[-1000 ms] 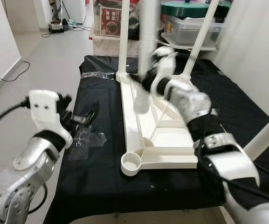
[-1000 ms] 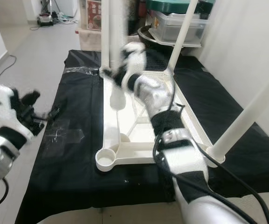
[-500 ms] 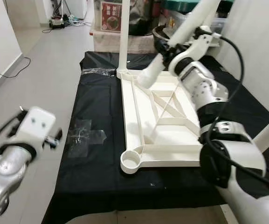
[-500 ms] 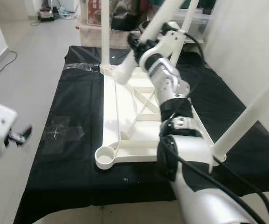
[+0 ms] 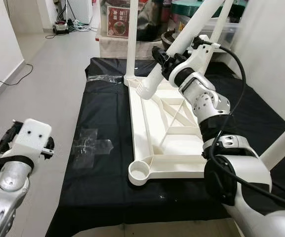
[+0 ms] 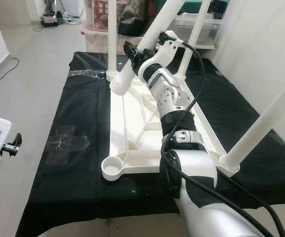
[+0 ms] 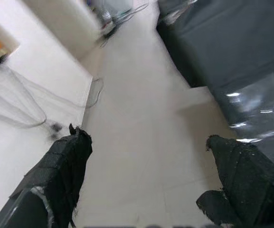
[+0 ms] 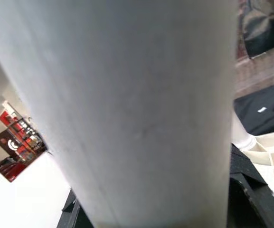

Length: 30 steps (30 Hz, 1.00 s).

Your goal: Building children table

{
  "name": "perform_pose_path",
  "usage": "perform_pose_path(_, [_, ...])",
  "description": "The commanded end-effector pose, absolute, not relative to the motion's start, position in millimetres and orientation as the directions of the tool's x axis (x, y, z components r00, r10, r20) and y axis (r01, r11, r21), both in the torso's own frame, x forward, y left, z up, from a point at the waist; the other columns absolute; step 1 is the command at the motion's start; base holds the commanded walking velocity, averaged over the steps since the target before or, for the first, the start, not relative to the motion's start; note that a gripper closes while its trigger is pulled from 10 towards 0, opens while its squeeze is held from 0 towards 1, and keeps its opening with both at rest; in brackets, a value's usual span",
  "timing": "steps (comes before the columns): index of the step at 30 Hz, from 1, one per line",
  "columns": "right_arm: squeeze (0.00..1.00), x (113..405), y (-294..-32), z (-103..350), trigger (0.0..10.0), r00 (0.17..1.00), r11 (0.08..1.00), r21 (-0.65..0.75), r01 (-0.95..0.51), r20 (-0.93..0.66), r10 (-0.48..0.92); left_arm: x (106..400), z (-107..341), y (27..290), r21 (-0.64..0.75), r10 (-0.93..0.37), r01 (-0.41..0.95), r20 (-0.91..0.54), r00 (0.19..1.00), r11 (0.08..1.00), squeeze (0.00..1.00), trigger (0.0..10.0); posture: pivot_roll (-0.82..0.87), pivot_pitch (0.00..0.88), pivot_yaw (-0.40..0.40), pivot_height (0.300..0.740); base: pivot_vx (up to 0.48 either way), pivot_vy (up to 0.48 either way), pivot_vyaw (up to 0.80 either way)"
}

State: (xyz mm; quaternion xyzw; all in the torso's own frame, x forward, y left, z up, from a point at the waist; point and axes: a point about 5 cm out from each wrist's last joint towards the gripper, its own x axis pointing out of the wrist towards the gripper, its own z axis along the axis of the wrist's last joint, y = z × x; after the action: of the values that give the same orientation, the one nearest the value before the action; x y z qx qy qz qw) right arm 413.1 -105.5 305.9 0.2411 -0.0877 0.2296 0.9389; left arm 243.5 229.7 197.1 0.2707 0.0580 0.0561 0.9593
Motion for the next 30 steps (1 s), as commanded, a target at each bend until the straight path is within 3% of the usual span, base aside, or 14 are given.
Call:
perform_pose_path(1, [0.00,410.3,-103.3,311.0,0.0,0.860,0.773,0.389,-0.502,0.320,0.398,243.0,190.1,220.0,0.494,0.020,0.056,-0.148,0.989,0.868,0.00,10.0,0.14,0.000,-0.099,0.740,0.000,0.000,0.00])
perform_pose_path(6, [0.00,404.0,-92.2,310.2,0.0,0.812,0.750,0.330,-0.574,0.348,0.468,239.2,195.8,195.3,0.309,-0.221,0.256,-0.144,0.965,0.916,0.00,10.0,0.14,0.000,-0.102,0.740,0.000,0.000,0.00])
perform_pose_path(12, [0.00,393.6,-79.3,310.0,0.0,0.730,0.688,0.269,-0.674,0.386,0.564,238.9,201.2,180.8,0.260,-0.333,0.347,-0.097,0.938,0.901,0.00,10.0,0.13,0.000,-0.098,0.740,0.000,0.000,0.00])
perform_pose_path(15, [0.00,373.7,-62.7,308.0,0.0,0.566,0.563,0.146,-0.813,0.417,0.711,239.8,206.7,170.8,0.252,-0.420,0.422,-0.062,0.905,0.871,0.00,10.0,0.13,0.000,-0.096,0.740,0.000,0.000,0.00])
perform_pose_path(18, [0.00,366.7,-57.5,304.3,0.0,0.507,0.515,0.100,-0.852,0.405,0.761,240.2,209.3,168.6,0.254,-0.448,0.446,-0.056,0.892,0.858,0.00,10.0,0.13,0.000,-0.094,0.740,0.000,0.000,0.00])
perform_pose_path(20, [0.00,354.3,-49.8,298.7,0.0,0.414,0.425,0.060,-0.903,0.382,0.826,243.0,212.8,167.5,0.262,-0.481,0.477,-0.054,0.875,0.839,0.00,10.0,0.13,0.000,-0.095,0.740,0.000,0.000,0.00])
perform_pose_path(30, [0.00,317.8,-23.4,290.5,0.0,0.213,0.221,0.019,-0.975,0.365,0.906,255.6,220.7,157.1,0.274,-0.570,0.557,-0.036,0.821,0.784,0.00,10.0,0.11,0.000,-0.085,0.740,0.000,0.000,0.00])
